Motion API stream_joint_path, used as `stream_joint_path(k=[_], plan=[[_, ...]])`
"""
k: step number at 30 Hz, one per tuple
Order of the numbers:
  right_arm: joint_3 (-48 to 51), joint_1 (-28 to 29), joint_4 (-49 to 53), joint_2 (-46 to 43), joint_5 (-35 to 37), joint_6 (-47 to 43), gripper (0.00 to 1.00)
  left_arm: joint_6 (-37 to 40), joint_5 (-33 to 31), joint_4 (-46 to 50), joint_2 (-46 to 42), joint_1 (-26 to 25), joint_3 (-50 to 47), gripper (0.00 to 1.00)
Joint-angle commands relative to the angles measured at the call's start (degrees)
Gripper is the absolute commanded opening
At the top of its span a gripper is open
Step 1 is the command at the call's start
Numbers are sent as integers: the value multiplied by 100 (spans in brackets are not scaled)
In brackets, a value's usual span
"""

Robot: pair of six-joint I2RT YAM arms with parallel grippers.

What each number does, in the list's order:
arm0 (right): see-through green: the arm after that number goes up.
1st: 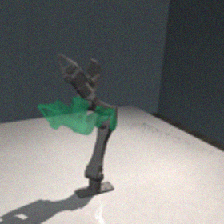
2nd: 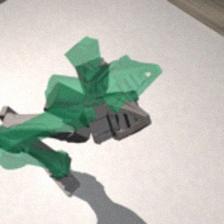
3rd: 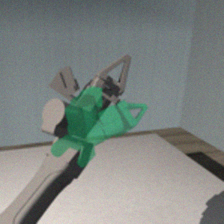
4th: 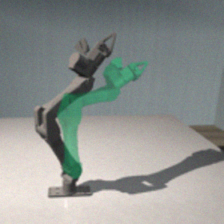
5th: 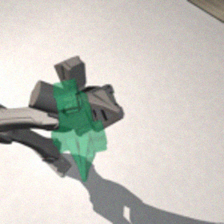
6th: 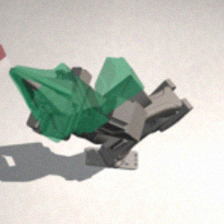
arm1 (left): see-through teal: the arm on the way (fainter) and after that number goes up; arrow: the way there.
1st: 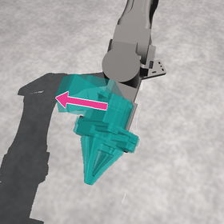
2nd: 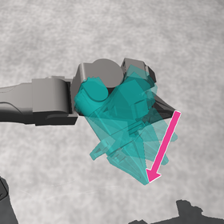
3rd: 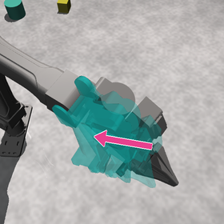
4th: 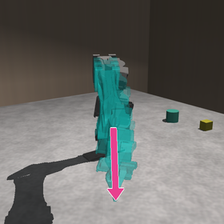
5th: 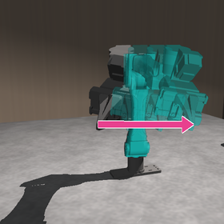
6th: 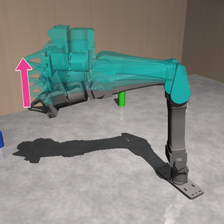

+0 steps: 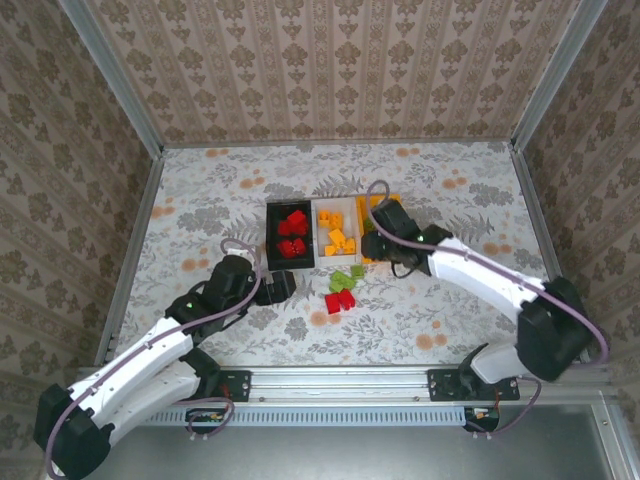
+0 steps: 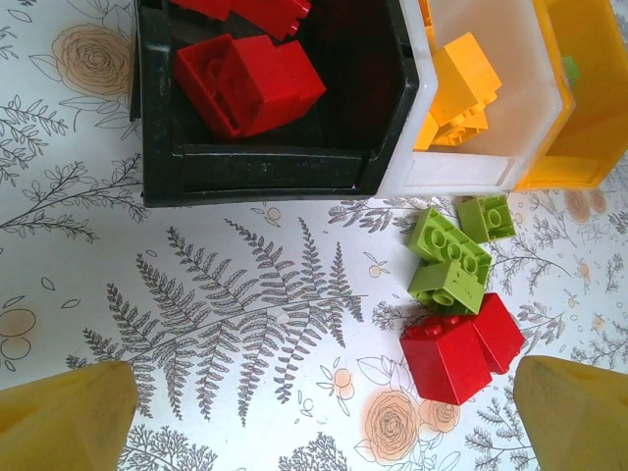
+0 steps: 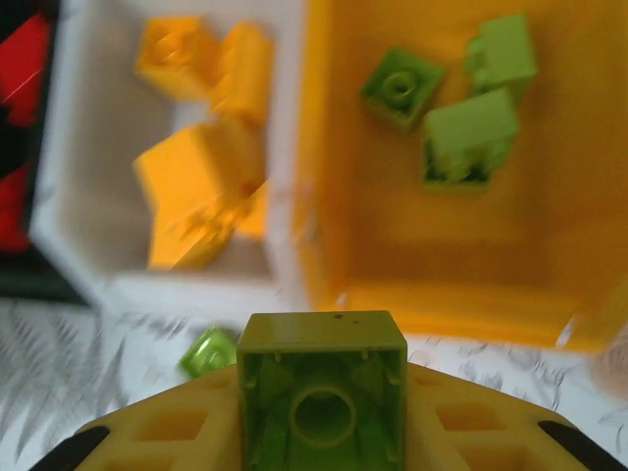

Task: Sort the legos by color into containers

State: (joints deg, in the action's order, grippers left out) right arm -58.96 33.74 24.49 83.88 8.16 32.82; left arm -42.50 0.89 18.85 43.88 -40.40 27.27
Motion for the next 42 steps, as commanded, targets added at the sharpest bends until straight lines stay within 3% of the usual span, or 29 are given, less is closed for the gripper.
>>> stream_joint_path(k=[1, 6, 10, 12, 17, 28, 35, 42], plan=[[-565, -286, 154, 739, 96, 113, 37, -64, 91, -71, -41, 39, -59, 100], [-1317, -546, 274, 1542, 124, 85, 41, -78, 172, -93, -89, 37, -146, 100], [-1688, -578, 442, 1783, 138, 112, 63, -58, 300, -209, -64, 33, -213, 100], [-1659, -570, 413, 1672, 98, 136, 67, 9, 382, -264, -1, 26, -200, 100], [-1082, -446, 163, 915, -4, 187, 68, 170, 520, -602, 539, -196, -59, 98], [747, -218, -205, -779, -171, 462, 68, 1018, -349, -735, 3345, -1699, 1429, 89], [1053, -217, -116, -1340, -60, 470, 68, 1077, -400, -779, 4183, -1874, 1788, 78], [1075, -218, -93, -1505, -69, 480, 68, 893, -626, -440, 4307, -1926, 1639, 65]])
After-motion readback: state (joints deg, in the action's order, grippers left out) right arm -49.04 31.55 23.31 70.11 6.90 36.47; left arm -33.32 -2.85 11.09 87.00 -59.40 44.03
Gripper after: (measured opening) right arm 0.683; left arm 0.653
